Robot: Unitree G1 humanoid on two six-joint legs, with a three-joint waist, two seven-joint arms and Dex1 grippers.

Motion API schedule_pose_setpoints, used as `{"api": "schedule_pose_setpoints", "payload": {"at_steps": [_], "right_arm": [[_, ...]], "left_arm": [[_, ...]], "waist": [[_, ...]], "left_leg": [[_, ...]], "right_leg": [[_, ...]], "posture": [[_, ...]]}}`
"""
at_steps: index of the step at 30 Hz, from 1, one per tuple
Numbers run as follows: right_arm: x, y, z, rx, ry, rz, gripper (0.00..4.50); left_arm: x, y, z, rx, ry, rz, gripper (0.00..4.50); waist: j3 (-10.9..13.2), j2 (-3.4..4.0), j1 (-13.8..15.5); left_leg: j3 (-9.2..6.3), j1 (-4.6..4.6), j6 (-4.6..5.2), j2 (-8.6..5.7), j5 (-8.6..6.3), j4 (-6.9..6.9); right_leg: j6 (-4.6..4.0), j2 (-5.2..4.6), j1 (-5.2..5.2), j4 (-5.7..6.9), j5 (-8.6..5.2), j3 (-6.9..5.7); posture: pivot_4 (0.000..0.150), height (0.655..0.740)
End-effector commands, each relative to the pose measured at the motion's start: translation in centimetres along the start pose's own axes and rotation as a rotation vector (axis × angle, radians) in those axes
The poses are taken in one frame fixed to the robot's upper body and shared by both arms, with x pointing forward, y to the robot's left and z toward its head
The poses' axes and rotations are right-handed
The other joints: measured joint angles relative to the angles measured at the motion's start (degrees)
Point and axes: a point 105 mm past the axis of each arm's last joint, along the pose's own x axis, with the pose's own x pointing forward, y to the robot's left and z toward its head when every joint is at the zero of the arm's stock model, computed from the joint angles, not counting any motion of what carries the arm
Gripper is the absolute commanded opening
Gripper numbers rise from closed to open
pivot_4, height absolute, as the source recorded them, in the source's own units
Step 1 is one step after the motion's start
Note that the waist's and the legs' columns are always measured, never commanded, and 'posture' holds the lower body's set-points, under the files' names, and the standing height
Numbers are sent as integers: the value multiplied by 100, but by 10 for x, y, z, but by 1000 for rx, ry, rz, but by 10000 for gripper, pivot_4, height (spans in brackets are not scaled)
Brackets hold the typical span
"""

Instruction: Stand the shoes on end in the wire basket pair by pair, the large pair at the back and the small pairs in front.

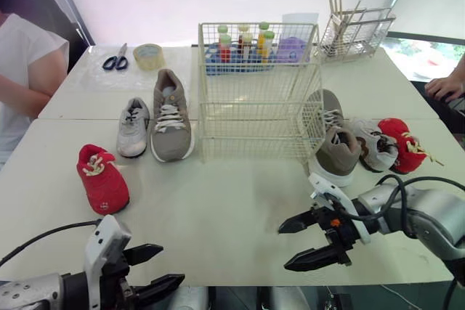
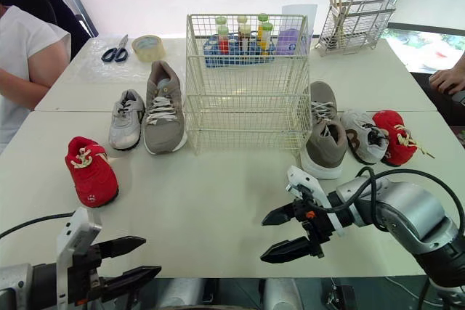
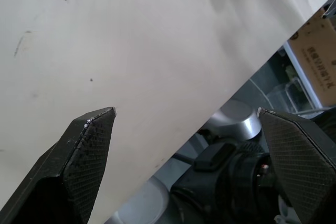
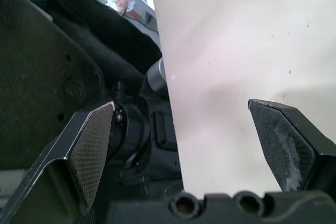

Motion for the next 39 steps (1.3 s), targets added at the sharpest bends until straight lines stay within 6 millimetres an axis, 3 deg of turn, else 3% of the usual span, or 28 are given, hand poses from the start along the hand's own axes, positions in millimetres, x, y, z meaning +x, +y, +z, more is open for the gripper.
{"api": "schedule_pose_setpoints", "payload": {"at_steps": [1,16,26,29,31,33,35,37,39], "right_arm": [[0,5,8,-31,-12,11,44582],[2,-7,16,-66,-48,-48,44582],[-11,-2,15,-105,-31,-111,44582],[-28,15,36,-181,-37,-80,44582],[-46,21,60,-268,-38,-101,44582],[-71,22,108,-431,-91,-179,44582],[-81,11,129,-562,-58,-271,44582],[-82,-6,133,-640,21,-326,44582],[-85,-23,140,-706,82,-373,44582]], "left_arm": [[1,-3,1,20,-9,-23,44861],[3,9,3,63,-8,1,44861],[15,27,12,113,-24,-27,44861],[12,38,23,162,-26,-47,44861],[7,38,37,211,-24,-96,44861],[-5,23,75,341,-23,-187,44861],[-11,3,96,449,-10,-250,44861],[-11,-7,98,496,25,-278,44861],[-11,-11,101,524,35,-276,44861]], "waist": [[0,0,-1],[0,0,-2],[-1,1,3],[3,9,-7],[10,12,-27],[5,1,-19],[82,-13,-42],[67,-10,-49],[59,-11,-150]], "left_leg": [[0,0,0,0,0,0],[0,2,0,0,0,1],[0,3,0,1,0,3],[1,4,1,1,1,7],[4,10,1,2,1,12],[7,17,1,4,1,15],[8,37,0,22,0,0],[5,-40,-34,19,52,9],[14,-23,-33,12,51,-6]], "right_leg": [[0,0,0,0,0,0],[0,0,0,6,0,0],[1,13,2,10,1,2],[1,13,0,15,1,1],[1,15,-3,29,1,2],[1,17,-5,42,1,5],[1,20,7,46,0,10],[-29,31,-86,68,27,8],[-24,28,-69,63,25,9]], "posture": [[1500,7400],[1500,7400],[1500,7400],[1500,7400],[1500,7400],[1500,7400],[1500,7400],[1500,7400],[1500,7400]]}}
